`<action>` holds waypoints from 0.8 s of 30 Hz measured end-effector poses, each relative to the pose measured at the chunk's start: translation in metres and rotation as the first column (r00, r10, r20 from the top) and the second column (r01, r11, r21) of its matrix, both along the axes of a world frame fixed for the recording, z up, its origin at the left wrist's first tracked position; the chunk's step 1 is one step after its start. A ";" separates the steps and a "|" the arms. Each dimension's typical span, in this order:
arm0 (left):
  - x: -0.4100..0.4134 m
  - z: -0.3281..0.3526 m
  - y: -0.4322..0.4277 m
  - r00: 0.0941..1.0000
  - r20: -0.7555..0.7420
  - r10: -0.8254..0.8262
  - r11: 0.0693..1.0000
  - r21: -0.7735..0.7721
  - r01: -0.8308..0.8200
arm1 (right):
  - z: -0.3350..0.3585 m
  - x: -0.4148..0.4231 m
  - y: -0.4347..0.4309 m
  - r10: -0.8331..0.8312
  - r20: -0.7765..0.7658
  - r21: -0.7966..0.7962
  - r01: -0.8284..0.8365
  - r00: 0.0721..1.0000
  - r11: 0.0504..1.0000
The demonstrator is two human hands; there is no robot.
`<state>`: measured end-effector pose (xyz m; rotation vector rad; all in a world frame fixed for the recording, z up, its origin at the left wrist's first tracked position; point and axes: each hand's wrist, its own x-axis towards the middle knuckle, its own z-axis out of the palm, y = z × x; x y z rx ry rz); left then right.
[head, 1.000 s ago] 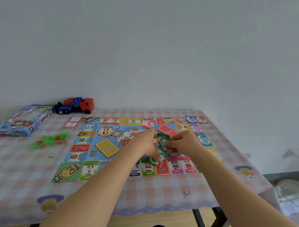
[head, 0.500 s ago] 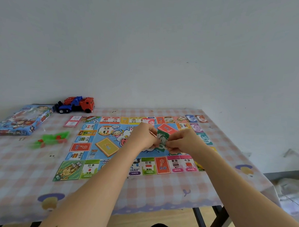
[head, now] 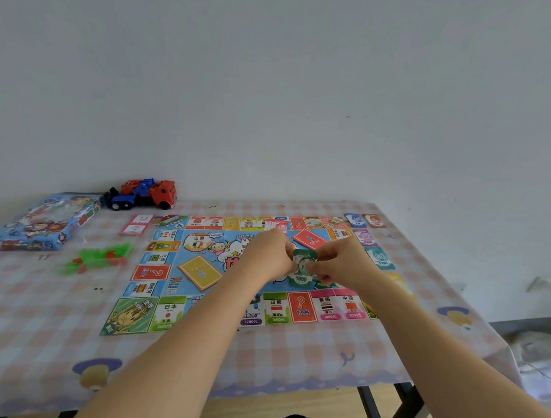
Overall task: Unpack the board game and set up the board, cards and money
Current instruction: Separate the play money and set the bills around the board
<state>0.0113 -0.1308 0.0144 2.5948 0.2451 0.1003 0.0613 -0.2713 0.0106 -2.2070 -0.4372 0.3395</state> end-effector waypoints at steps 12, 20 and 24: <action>-0.003 0.005 0.002 1.000 -0.023 -0.020 0.995 0.097 0.023 | 0.000 -0.002 0.006 0.033 0.132 -0.132 -0.015 0.991 0.991; -0.003 0.000 -0.004 0.999 -0.050 -0.004 0.980 0.197 0.014 | -0.006 -0.005 0.008 0.044 0.078 -0.161 -0.031 0.996 0.986; -0.003 0.002 -0.001 1.000 0.014 -0.008 0.988 0.153 0.005 | -0.002 -0.003 0.005 0.031 0.078 -0.123 -0.021 0.996 0.992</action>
